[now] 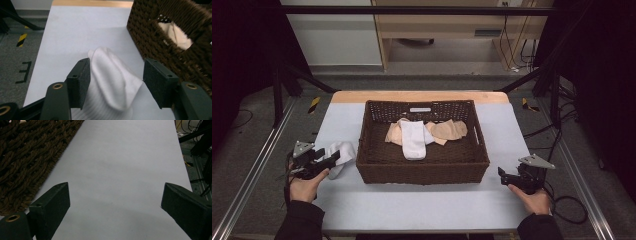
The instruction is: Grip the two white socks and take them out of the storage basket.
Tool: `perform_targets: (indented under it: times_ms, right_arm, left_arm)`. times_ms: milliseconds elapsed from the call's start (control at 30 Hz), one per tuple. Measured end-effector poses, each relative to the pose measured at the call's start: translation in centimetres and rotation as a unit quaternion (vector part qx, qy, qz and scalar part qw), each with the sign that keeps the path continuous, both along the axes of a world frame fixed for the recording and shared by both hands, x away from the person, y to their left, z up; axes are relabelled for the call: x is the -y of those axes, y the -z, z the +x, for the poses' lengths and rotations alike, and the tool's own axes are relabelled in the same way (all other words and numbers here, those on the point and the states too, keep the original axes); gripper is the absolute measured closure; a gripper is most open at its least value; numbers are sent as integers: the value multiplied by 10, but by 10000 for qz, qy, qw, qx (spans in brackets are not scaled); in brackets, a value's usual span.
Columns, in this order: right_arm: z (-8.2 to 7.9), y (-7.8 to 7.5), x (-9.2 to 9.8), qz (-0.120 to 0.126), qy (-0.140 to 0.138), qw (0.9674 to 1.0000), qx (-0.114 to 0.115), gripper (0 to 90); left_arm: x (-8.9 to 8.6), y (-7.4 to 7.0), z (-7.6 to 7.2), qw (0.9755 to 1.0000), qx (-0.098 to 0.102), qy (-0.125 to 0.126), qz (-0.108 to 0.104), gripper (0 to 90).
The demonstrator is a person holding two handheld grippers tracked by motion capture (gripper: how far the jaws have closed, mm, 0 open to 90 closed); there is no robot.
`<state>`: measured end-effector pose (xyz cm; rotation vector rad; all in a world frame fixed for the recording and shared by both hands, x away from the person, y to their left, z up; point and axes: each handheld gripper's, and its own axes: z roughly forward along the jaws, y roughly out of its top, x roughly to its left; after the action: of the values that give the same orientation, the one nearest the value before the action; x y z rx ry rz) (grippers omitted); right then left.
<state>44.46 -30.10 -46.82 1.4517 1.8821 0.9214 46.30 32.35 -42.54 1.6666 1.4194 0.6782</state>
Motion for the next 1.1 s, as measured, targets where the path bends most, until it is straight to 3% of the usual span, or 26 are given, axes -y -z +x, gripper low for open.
perform_targets:
  times_ms: [100,200,233,267,400,467,533,733,833,933,1100]
  right_arm:
    - [0,0,0,6,-1,10000,-2,86]
    - [0,0,0,16,1,10000,6,86]
    - [0,0,0,18,0,10000,1,86]
    - [0,0,0,18,0,10000,1,86]
    - [1,0,0,32,6,10000,14,86]
    - [1,0,0,46,18,10000,15,86]
    - [0,-1,1,46,47,10000,26,86]
    - [1,0,1,23,40,10000,7,86]
    - [1,0,1,32,53,10000,15,86]
    - [1,-1,1,36,51,10000,30,86]
    - [0,-1,1,73,49,10000,36,86]
  left_arm:
    - [0,-5,-1,10000,78,-7,-31,381]
    - [0,-16,-4,9996,251,-31,-92,383]
    - [1,-24,-6,9992,395,-18,-105,386]
    - [1,-24,-6,9992,395,-18,-105,389]
    - [9,-45,-9,9970,740,132,-169,416]
    - [12,-49,-9,9967,776,187,-175,439]
    - [25,-59,-7,9956,889,285,-37,456]
    - [48,-71,0,9925,1104,527,0,485]
    - [68,-80,6,9911,1151,661,75,506]
    - [85,-90,11,9900,1133,836,-11,522]
    - [107,-101,19,9874,1319,867,114,517]
